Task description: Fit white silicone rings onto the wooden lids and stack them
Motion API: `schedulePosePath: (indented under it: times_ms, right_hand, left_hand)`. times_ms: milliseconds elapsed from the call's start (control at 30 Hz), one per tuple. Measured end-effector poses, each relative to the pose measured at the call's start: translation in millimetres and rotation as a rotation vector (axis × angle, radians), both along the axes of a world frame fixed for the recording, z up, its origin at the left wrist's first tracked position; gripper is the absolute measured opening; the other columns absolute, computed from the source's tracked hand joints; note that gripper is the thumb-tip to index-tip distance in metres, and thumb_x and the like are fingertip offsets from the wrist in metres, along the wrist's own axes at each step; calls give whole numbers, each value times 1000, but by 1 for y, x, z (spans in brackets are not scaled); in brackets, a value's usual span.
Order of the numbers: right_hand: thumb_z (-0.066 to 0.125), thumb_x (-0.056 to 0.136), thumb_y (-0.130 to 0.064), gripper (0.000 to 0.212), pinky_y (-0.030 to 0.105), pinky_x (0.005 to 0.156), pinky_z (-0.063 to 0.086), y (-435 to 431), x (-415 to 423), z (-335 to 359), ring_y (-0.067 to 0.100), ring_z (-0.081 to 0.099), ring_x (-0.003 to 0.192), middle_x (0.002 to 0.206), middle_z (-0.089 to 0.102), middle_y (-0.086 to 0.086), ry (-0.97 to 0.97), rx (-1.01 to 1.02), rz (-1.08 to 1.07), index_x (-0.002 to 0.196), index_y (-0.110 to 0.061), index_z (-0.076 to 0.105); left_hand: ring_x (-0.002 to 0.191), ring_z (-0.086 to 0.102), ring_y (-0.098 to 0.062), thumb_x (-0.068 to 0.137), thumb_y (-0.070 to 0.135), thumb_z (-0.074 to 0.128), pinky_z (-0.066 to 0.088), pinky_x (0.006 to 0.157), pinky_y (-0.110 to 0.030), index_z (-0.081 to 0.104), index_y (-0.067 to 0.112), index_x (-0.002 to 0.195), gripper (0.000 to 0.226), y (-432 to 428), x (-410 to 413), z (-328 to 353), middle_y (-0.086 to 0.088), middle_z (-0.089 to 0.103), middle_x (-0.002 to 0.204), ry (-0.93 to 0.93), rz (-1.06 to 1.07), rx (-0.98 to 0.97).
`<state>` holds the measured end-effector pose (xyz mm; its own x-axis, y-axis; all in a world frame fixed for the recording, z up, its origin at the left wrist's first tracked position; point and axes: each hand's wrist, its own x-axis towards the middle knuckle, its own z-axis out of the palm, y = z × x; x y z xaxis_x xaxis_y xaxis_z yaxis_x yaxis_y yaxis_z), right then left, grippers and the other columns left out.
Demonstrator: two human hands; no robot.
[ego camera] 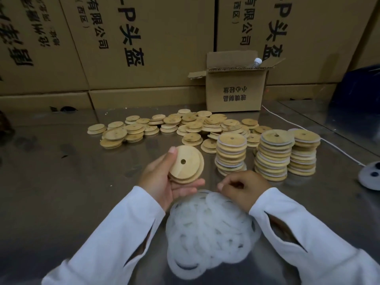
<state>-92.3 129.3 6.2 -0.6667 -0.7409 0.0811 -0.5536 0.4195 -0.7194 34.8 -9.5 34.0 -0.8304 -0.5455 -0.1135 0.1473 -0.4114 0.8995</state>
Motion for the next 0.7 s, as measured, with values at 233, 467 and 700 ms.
schedulePosePath:
  times_ms: [233,467,700]
  right_hand:
    - [70,76,-23,4,22,69,46,2,4,7,9,55,68,72,64,-3,-3,-12,86,72,-22,69]
    - [65,81,-12,14,10,67,44,7,5,23,4,57,68,71,63,-6,-32,-270,93,69,-21,65]
    - [62,80,-7,13,9,62,43,4,16,31,-2,53,60,62,60,-11,-137,-627,133,71,-17,63]
  left_hand:
    - [55,69,-27,82,26,59,52,40,-22,61,11,98,22,8,1,-11,-16,71,70,-71,-55,-156]
    - [69,71,-28,82,25,59,56,48,-25,63,14,97,18,5,-1,-11,-14,71,88,6,40,-121]
    - [84,66,-32,92,17,51,58,55,-32,62,12,93,12,8,-5,-11,-21,64,101,-21,94,-8]
